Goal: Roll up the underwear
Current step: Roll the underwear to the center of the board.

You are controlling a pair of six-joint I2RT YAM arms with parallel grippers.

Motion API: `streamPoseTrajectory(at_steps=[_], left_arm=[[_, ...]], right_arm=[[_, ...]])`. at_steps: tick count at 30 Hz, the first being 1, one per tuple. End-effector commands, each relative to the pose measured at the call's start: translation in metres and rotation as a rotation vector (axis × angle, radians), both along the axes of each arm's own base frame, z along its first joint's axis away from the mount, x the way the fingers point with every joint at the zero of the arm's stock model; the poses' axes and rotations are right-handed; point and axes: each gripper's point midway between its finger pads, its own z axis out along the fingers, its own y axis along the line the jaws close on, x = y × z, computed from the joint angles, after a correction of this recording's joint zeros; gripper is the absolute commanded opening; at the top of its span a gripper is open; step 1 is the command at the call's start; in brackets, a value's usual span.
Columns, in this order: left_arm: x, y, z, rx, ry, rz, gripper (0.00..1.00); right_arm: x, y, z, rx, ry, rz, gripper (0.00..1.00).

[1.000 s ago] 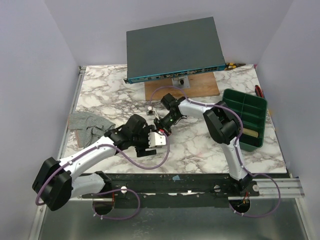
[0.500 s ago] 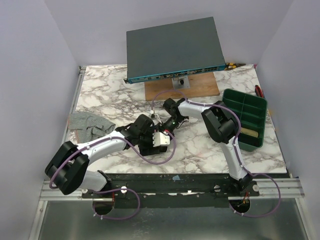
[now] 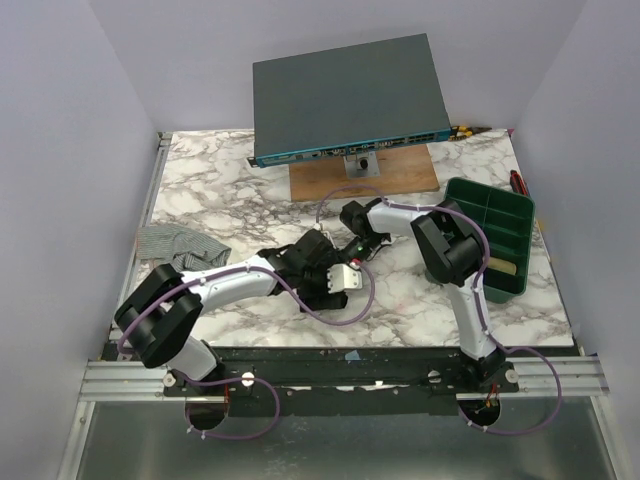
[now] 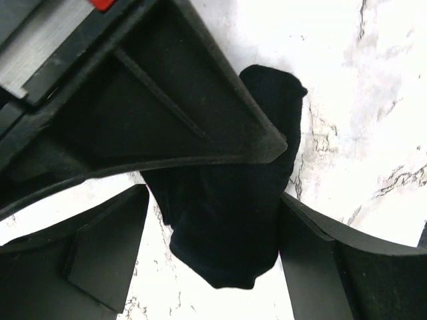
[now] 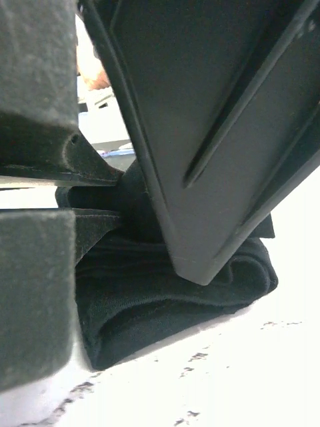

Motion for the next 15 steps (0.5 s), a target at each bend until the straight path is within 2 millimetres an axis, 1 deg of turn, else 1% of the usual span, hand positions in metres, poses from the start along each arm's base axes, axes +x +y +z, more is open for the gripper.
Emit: streamPoseTrajectory(at_steps=[1,6,8,11,13,15], left_arm=[[0.008,-0.008,0.011,-0.010,-0.004,0.075,0.80],[0.009,-0.014,0.009,0.008,0.004,0.086,0.80],[0.007,-0.017,0.006,0.025,0.008,0.073,0.79],[0.000,-0.025,0.007,0.016,0.051,0.057,0.78],[0.001,-0.026,0.004,0.035,0.054,0.065,0.76],[0.000,-0.028,0.006,0.031,0.068,0.080,0.76]], right_arm=[[0.015,-0.064,-0.076,-0.337,-0.200,0.075,0.01],[0.023,-0.079,-0.073,-0.372,-0.219,0.042,0.01],[0.024,-0.082,-0.071,-0.376,-0.231,0.037,0.01],[0.025,-0.085,-0.070,-0.385,-0.235,0.034,0.01],[0.026,-0.087,-0.069,-0.392,-0.242,0.034,0.00],[0.027,-0.090,-0.070,-0.399,-0.244,0.037,0.01]])
